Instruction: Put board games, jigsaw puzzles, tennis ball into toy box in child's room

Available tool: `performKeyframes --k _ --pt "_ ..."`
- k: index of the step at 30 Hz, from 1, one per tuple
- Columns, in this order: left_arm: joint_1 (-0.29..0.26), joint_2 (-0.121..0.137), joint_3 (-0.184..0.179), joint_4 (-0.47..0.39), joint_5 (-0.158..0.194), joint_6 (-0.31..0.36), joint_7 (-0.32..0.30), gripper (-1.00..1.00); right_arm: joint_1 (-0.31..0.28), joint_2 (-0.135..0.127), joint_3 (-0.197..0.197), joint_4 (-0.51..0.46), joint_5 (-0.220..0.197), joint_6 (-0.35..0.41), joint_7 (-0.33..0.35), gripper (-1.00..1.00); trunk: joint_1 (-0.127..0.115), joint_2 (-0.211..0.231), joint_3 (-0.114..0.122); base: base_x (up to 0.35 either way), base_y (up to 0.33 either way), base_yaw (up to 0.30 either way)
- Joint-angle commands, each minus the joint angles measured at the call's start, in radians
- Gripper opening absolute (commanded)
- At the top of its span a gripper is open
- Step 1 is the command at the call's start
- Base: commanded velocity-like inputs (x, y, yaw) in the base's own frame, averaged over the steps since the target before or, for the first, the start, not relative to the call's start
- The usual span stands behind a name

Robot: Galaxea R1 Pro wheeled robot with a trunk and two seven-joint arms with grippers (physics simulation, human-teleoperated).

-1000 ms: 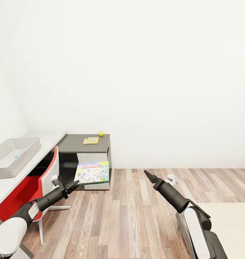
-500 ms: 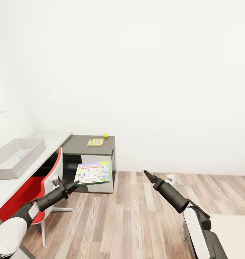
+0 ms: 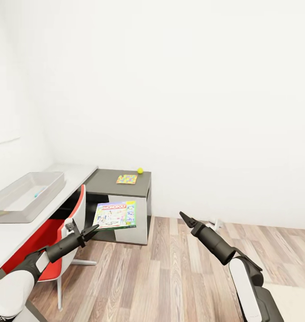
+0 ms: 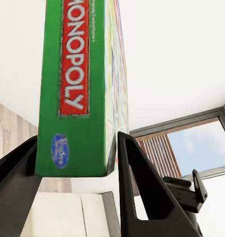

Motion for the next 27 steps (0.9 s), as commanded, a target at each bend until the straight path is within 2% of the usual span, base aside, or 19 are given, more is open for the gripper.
performKeyframes --k 1,5,7,9,11,15,17,20,23,27 --pt "-0.001 0.001 0.008 -0.002 -0.011 0.011 -0.007 -1.0 -0.001 0.001 -0.003 0.0 -0.006 0.009 0.002 1.0 0.0 -0.002 -0.002 0.001 0.0 0.001" --pt "-0.001 0.007 0.008 -0.039 -0.011 0.034 -0.01 -1.0 -0.001 0.001 -0.003 0.0 -0.006 0.009 0.002 1.0 0.0 -0.002 -0.002 0.0 0.0 0.0" --pt "-0.001 0.012 0.007 -0.079 -0.011 0.072 -0.015 -1.0 -0.001 0.001 -0.002 0.0 -0.006 0.009 0.002 1.0 0.0 -0.002 -0.002 0.0 0.0 0.0" --pt "-0.001 0.013 0.006 -0.116 -0.011 0.1 -0.027 -1.0 -0.001 0.002 -0.001 0.0 -0.007 0.009 0.002 1.0 0.0 -0.002 -0.002 0.0 0.0 0.0" --pt "-0.001 0.015 0.0 -0.162 -0.012 0.132 -0.065 -1.0 -0.001 0.005 0.0 0.0 -0.007 0.009 0.002 1.0 0.0 -0.002 -0.002 0.0 0.0 0.0" --pt "-0.017 0.022 -0.045 -0.261 -0.014 0.207 -0.121 -1.0 -0.001 0.007 0.001 0.0 -0.008 0.01 0.002 1.0 0.0 -0.002 -0.002 0.0 0.0 0.0" --pt "-0.032 0.027 -0.085 -0.336 -0.014 0.249 -0.129 -1.0 -0.001 0.006 0.001 0.0 -0.008 0.01 0.002 1.0 0.0 -0.002 -0.002 0.0 0.0 0.0" --pt "-0.052 0.031 -0.124 -0.413 -0.009 0.299 -0.135 -1.0 -0.001 0.005 0.001 0.0 -0.007 0.01 0.002 1.0 0.0 -0.002 -0.002 0.0 0.0 0.0" --pt "-0.104 0.037 -0.145 -0.454 -0.012 0.364 -0.133 -1.0 -0.001 0.004 0.001 -0.001 -0.007 0.01 0.002 1.0 0.0 -0.002 -0.002 0.0 0.0 0.0" --pt "-0.152 0.103 -0.152 -0.47 -0.014 0.396 -0.132 -1.0 -0.001 0.006 0.002 -0.002 -0.006 0.011 0.002 1.0 0.0 -0.002 -0.002 0.0 0.0 0.0"
